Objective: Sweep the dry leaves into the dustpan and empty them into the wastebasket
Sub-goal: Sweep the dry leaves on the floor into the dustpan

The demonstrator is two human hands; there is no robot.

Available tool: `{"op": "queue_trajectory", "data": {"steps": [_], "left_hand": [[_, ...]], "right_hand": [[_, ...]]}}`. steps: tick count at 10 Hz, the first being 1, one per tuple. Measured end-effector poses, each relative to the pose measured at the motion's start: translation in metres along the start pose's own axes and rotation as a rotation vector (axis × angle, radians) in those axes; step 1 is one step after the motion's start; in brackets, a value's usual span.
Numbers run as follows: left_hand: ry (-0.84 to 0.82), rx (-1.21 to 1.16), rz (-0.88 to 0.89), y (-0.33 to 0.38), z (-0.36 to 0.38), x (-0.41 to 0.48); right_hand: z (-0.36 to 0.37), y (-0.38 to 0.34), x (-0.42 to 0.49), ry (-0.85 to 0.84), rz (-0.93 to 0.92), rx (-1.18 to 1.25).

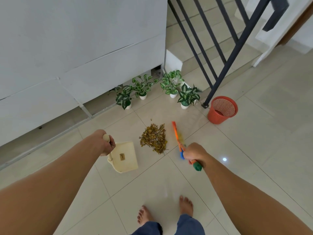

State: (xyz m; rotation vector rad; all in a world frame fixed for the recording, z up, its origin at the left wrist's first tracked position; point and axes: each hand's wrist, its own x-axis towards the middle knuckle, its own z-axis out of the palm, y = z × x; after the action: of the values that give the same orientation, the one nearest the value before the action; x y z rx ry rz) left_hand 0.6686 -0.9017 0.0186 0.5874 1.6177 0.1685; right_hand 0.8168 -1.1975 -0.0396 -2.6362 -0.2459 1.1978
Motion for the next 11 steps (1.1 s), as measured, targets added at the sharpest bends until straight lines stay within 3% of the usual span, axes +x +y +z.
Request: {"op": "queue_trajectory", "data": {"steps": [1, 5, 7, 8, 11], "left_hand": [[-0.004, -0.310, -0.220, -0.020, -0.014, 0.009], [0.031, -0.403, -0.212, -0.004, -0.038, 0.001], [0.069, -0.494, -0.214, -0.013, -0.038, -0.004], [0.076, -0.497, -0.226, -0.022, -0.033, -0.002], [0.127, -0.541, -0.258, -0.036, 0.009, 0.003]], "right_hand": [[0.007, 0.000, -0.002, -0.010, 0.051, -0.067], [-0.010, -0.070, 0.043, 0.116, -0.136, -0.481], [-0.018, -0.099, 0.096, 0.051, -0.270, -0.710], [-0.022, -0.089, 0.099, -0.032, -0.337, -0.886], [-0.071, -0.027, 0.091, 0.062, -0.276, -0.917]]}}
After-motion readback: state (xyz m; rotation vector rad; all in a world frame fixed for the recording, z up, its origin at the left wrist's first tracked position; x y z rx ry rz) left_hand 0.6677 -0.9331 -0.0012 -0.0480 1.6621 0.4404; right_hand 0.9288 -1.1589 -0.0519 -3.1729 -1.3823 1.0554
